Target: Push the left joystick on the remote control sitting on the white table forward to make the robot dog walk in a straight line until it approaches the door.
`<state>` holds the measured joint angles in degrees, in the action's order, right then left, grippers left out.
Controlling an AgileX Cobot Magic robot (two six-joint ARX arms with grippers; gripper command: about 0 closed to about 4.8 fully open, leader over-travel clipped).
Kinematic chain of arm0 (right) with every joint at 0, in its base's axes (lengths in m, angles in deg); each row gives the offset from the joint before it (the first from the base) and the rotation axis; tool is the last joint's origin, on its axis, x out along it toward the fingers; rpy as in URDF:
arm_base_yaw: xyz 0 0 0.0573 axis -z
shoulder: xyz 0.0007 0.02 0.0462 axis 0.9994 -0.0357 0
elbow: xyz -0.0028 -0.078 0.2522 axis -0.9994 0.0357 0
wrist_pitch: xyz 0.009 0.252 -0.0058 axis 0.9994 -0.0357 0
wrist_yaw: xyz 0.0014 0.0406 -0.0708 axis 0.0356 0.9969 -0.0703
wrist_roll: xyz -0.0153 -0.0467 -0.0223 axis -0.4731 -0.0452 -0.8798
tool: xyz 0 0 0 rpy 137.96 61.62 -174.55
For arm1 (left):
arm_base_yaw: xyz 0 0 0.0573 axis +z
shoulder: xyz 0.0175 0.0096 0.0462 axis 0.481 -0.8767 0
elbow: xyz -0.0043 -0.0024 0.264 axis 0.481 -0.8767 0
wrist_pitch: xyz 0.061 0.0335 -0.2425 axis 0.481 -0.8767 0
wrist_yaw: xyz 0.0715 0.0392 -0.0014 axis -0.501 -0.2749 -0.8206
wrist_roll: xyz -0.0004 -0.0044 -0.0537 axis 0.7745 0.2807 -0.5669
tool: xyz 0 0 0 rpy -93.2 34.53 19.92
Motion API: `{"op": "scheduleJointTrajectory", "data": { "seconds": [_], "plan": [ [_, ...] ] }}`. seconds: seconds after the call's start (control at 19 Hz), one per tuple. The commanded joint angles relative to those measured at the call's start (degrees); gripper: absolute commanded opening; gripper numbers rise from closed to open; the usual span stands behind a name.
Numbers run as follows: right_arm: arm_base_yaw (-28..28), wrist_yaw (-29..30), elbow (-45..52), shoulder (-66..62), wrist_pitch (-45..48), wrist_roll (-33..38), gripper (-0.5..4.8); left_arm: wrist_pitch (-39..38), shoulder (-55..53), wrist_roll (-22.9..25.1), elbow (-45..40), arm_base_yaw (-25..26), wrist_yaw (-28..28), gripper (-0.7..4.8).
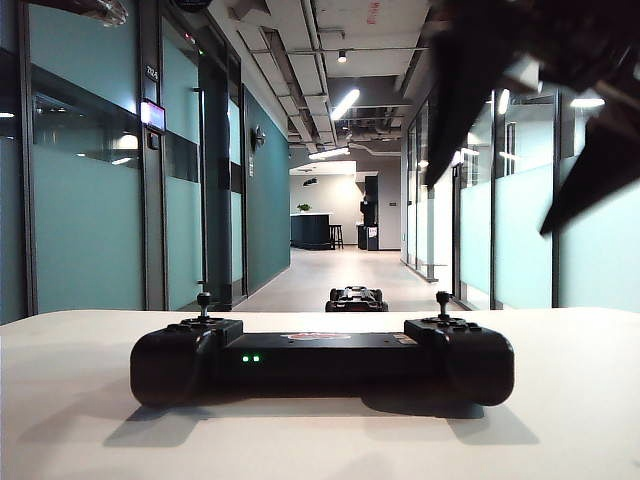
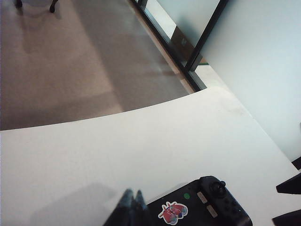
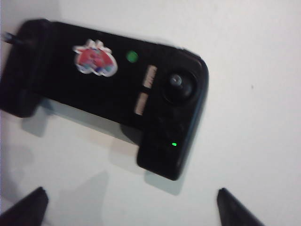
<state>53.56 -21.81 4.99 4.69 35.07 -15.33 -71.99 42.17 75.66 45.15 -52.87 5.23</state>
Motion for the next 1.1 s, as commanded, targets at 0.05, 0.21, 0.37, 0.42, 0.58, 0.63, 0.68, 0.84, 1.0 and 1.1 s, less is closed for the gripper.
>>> {"op": "scheduleJointTrajectory", "data": {
  "seconds": [0.05, 0.21, 0.37, 0.42, 0.58, 0.63, 0.68, 0.84, 1.0, 1.1],
  "plan": [
    [-0.04, -0.22, -0.39, -3.37, -1.03, 0.13, 4.79, 0.92, 0.13, 0.02, 0.31, -0.09, 0.68, -0.06],
    [-0.04, -0.44, -0.39, -7.02, -1.31, 0.33, 4.79, 0.96, 0.13, 0.04, 0.31, -0.09, 0.83, -0.06],
    [-0.04, -2.71, -0.72, -10.12, -1.09, 0.31, 4.79, 0.96, 0.13, 0.02, 0.31, -0.09, 0.87, -0.05],
    [-0.04, -3.72, -1.07, -11.34, -0.98, 0.24, 4.79, 0.94, 0.13, 0.02, 0.31, -0.09, 0.85, -0.05],
    [-0.07, -3.78, -1.79, -13.6, 0.35, -0.13, 4.79, 0.96, 0.13, 0.02, 0.31, -0.09, 0.87, -0.06],
    [-0.09, -3.78, -1.79, -14.19, 1.07, -0.13, 4.79, 0.96, 0.13, 0.02, 0.31, -0.09, 0.87, -0.06],
    [-0.09, -3.8, -1.81, -14.75, 1.29, -0.13, 4.79, 0.96, 0.13, 0.02, 0.31, -0.09, 0.87, -0.06],
    [-0.11, -3.8, -1.81, -16.26, 2.08, -0.13, 4.79, 1.03, 0.13, 0.02, 0.31, -0.09, 1.7, -0.05],
    [-0.11, -4.31, -1.81, -18.25, 2.84, -0.13, 4.79, 1.11, 0.13, 0.02, 0.31, -0.09, 1.75, -0.05],
    [-0.2, -4.26, -1.81, -19.08, 3.63, -0.13, 4.79, 1.11, 0.13, 0.02, 0.31, -0.09, 1.75, -0.06]
  ]
}}
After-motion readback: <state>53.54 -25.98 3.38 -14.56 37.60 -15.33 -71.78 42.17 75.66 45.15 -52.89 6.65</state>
